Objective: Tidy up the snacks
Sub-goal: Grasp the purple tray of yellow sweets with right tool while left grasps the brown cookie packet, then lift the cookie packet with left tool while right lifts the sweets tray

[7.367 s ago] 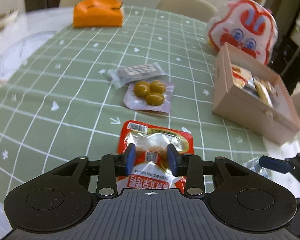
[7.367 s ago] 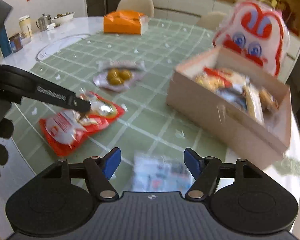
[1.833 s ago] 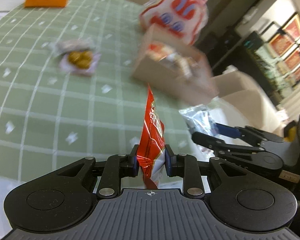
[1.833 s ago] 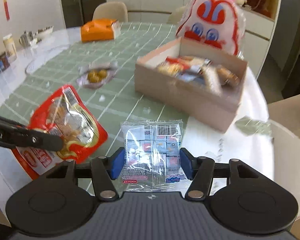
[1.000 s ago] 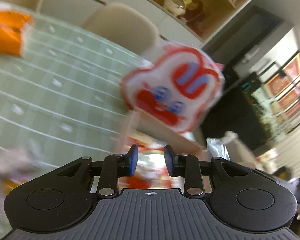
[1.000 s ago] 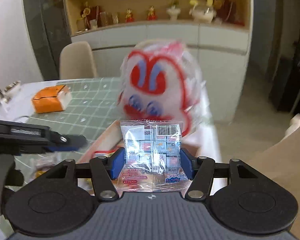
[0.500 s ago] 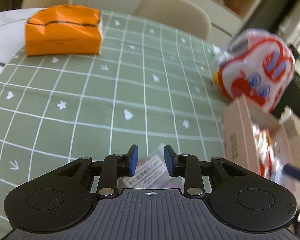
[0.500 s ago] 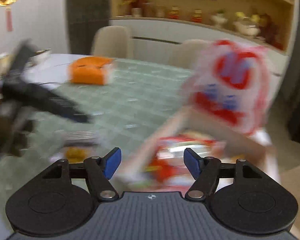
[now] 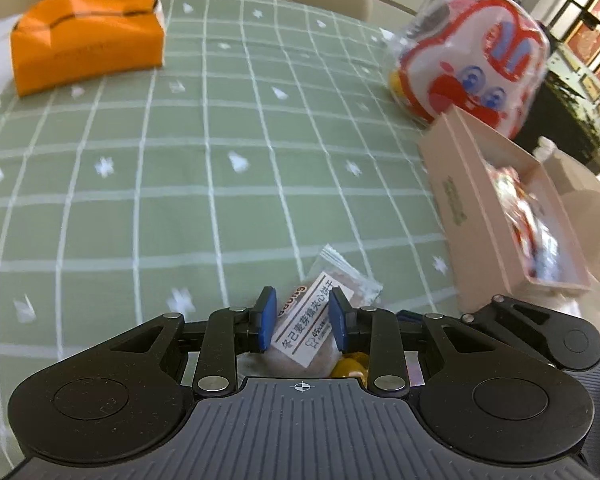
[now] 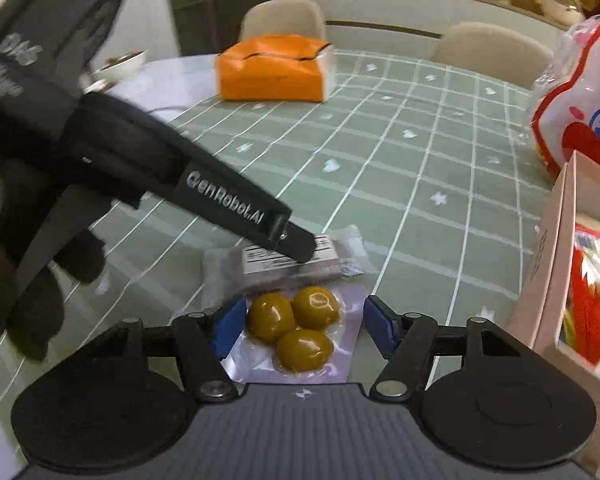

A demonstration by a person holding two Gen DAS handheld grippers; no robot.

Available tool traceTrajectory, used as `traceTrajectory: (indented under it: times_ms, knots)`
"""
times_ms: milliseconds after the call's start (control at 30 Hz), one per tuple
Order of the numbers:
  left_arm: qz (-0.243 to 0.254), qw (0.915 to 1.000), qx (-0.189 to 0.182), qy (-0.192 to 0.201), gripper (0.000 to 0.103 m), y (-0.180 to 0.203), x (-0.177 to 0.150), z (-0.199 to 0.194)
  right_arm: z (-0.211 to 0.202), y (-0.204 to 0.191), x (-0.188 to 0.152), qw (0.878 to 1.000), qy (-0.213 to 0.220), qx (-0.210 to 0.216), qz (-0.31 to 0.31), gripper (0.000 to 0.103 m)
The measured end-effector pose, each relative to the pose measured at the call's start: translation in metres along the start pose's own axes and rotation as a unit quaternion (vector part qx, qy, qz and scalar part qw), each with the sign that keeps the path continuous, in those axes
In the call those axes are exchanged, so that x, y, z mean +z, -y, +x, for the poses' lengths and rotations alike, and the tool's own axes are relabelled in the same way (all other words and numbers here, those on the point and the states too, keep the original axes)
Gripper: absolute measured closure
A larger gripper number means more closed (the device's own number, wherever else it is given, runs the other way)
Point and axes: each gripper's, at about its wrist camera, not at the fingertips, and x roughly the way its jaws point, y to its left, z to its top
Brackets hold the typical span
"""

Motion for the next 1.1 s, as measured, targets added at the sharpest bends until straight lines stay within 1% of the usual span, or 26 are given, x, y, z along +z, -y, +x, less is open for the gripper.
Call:
traceTrajectory:
  times_ms: [67, 167, 267, 400, 500, 567, 600, 700, 767, 800, 833, 867, 900, 967, 1100]
  knots:
    - [0.002, 0.9999, -0.010, -0.007, 0.071, 0.008, -0.016, -0.007, -0.013, -0.003, -0.012, 1.000, -0.005, 0.005, -0.014, 0.040]
    - [-0.001, 0.9999, -0.016, -0.004, 0.071, 0.023, -0.045, -0.017, -0.032, -0.005, -0.030, 0.999, -0.016, 0.018, -0.029, 0.040]
    - [-0.002, 1.0000, -0.004, 0.006, 0.071, 0.039, -0.070, -0.026, -0.055, 0.000, -0.050, 0.998, -0.025, 0.028, -0.043, 0.040]
    - [-0.011, 0.9989, 0.032, 0.033, 0.071, 0.069, -0.100, -0.034, -0.080, 0.016, -0.076, 0.998, -0.033, 0.022, -0.054, 0.040]
    - [0.002, 0.9965, 0.069, 0.048, 0.067, 0.095, -0.117, -0.034, -0.097, 0.035, -0.091, 0.998, -0.032, 0.013, -0.049, 0.040]
    - [0.010, 0.9934, 0.095, 0.062, 0.059, 0.109, -0.123, -0.032, -0.105, 0.046, -0.104, 0.998, -0.017, 0.008, -0.053, 0.040]
    - [0.003, 0.9915, 0.113, 0.066, 0.057, 0.114, -0.124, -0.029, -0.107, 0.051, -0.111, 0.998, -0.010, 0.004, -0.060, 0.040]
    - [-0.012, 0.9852, 0.155, 0.073, 0.055, 0.128, -0.119, -0.020, -0.116, 0.061, -0.128, 0.997, 0.028, 0.006, -0.071, 0.039]
    - [-0.015, 0.9800, 0.183, 0.077, 0.056, 0.136, -0.118, -0.015, -0.115, 0.065, -0.130, 0.997, 0.042, 0.010, -0.070, 0.032]
    - [-0.020, 0.9783, 0.190, 0.079, 0.057, 0.139, -0.119, -0.014, -0.114, 0.066, -0.131, 0.997, 0.048, 0.007, -0.068, 0.029]
    - [-0.029, 0.9767, 0.196, 0.081, 0.057, 0.142, -0.121, -0.015, -0.114, 0.068, -0.133, 0.997, 0.055, 0.002, -0.063, 0.021]
    - [-0.038, 0.9762, 0.196, 0.084, 0.059, 0.144, -0.124, -0.016, -0.113, 0.070, -0.134, 0.997, 0.058, -0.002, -0.055, 0.017]
    - [-0.049, 0.9764, 0.192, 0.087, 0.059, 0.145, -0.129, -0.018, -0.111, 0.073, -0.132, 0.998, 0.055, -0.001, -0.044, 0.017]
    - [-0.067, 0.9766, 0.183, 0.092, 0.061, 0.150, -0.141, -0.024, -0.108, 0.075, -0.129, 0.998, 0.051, 0.003, -0.046, 0.016]
    - [-0.095, 0.9718, 0.196, 0.090, 0.061, 0.159, -0.161, -0.035, -0.106, 0.077, -0.127, 0.997, 0.047, 0.011, -0.054, 0.013]
